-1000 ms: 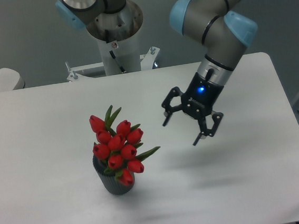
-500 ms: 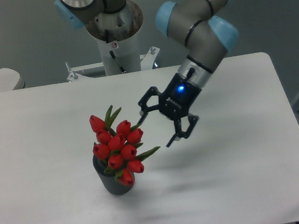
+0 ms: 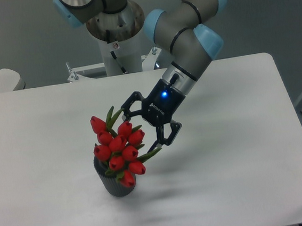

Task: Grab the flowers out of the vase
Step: 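Move the open gripper down onto the tulip stems above the vase rim, then close the gripper around the tulip stems just above the vase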

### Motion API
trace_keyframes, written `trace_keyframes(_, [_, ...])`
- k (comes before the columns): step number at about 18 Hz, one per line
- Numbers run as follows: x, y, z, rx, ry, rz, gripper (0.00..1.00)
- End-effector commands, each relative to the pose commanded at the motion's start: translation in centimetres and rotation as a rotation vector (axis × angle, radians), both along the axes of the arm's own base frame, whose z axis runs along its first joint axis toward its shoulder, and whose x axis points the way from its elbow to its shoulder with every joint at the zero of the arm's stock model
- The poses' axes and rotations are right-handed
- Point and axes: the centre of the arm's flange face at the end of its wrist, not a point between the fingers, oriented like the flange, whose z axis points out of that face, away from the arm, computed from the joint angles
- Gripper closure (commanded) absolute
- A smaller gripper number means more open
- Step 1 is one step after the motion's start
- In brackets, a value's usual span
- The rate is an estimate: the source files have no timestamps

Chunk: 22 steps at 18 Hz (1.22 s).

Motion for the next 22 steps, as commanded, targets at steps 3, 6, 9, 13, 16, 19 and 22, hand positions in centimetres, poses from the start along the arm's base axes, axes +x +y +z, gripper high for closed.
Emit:
trace_keyframes(3, [1.1, 1.3, -0.6, 0.024, 0.039, -0.029, 0.00])
trace_keyframes(6, [2.0, 2.1, -0.9, 0.026, 0.038, -0.050, 0.00])
trace_keyframes(9, [2.7, 2.6, -1.1, 0.025, 0.036, -0.065, 0.00])
trace_keyframes(13, [2.9, 3.0, -1.6, 0.021, 0.028, -0.074, 0.00])
trace_keyframes(16, [3.4, 3.7, -1.7, 0.021, 0.028, -0.089, 0.00])
trace_keyframes(19, [3.2, 4.1, -2.0, 0.020, 0.026, -0.093, 0.00])
trace_keyframes(22, [3.1, 4.1, -1.9, 0.022, 0.030, -0.094, 0.00])
